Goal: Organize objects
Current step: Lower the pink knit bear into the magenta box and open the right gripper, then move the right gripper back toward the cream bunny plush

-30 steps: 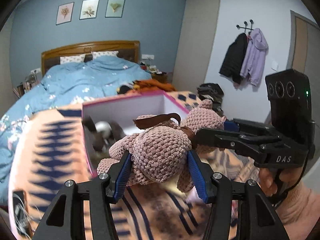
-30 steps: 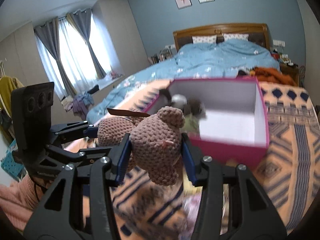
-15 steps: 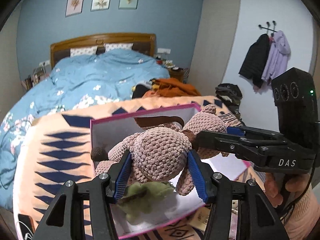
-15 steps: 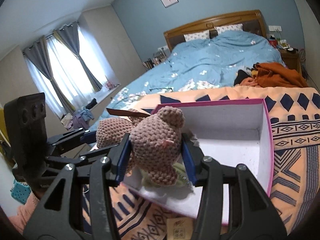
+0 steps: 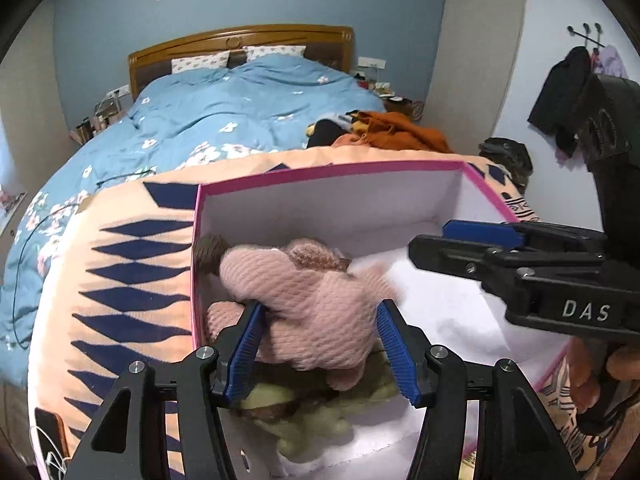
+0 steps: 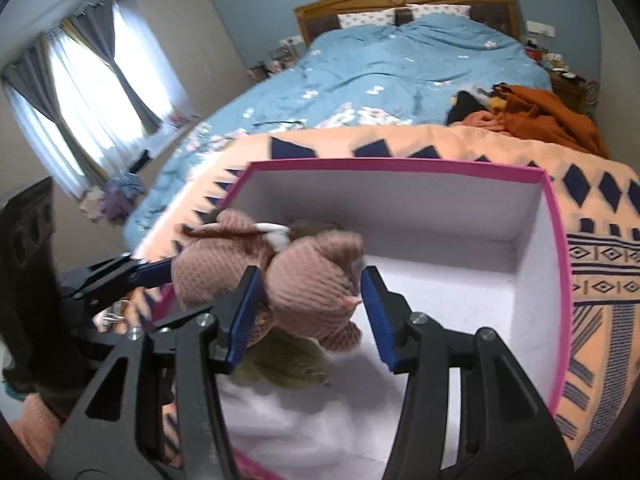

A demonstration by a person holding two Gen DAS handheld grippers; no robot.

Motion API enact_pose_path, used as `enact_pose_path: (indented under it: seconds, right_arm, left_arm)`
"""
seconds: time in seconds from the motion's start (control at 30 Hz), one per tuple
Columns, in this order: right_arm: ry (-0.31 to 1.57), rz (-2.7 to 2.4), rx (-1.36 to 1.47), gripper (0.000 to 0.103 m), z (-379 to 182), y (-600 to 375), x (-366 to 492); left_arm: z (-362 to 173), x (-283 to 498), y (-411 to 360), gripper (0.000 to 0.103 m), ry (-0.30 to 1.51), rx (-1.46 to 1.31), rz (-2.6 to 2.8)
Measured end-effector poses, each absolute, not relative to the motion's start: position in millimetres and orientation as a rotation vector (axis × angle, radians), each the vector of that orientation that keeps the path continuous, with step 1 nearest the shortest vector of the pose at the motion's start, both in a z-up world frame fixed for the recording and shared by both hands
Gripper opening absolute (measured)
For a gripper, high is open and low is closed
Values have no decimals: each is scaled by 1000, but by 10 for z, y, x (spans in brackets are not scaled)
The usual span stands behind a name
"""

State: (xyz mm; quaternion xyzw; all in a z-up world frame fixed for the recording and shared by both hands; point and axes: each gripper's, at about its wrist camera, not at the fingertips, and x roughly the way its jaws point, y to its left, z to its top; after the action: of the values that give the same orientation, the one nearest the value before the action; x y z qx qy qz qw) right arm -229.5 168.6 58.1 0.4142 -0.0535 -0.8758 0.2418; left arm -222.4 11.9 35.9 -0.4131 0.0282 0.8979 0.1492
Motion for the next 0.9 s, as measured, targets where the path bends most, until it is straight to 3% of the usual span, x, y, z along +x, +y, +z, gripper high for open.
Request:
enact_pose_path:
  seconds: [0.47,0.6,0.77,0.83,0.9]
  right_arm:
    - [-150,-2392,1152,54,455,1750,-2209]
    - [-156,-2386,1090,54,541,1762,-2021]
    - [-170,-2370,1004,60,637,1831,-1696]
    - [-171,-2366,978,60,676,1876,-1538]
    - [-161,-2363,951,61,709,1921,-1366]
  left_arm:
    - [473,-2089,-104,70,-24,-1079,2692]
    - [656,-1833,-173,85,-66,-939,2720]
    - [831,-1424,-231,92,-94,-770,2704]
    - [888,-1238,-239,103,-93,-703,2711]
    - [924,-1062,-269,103,-122,-651,2709]
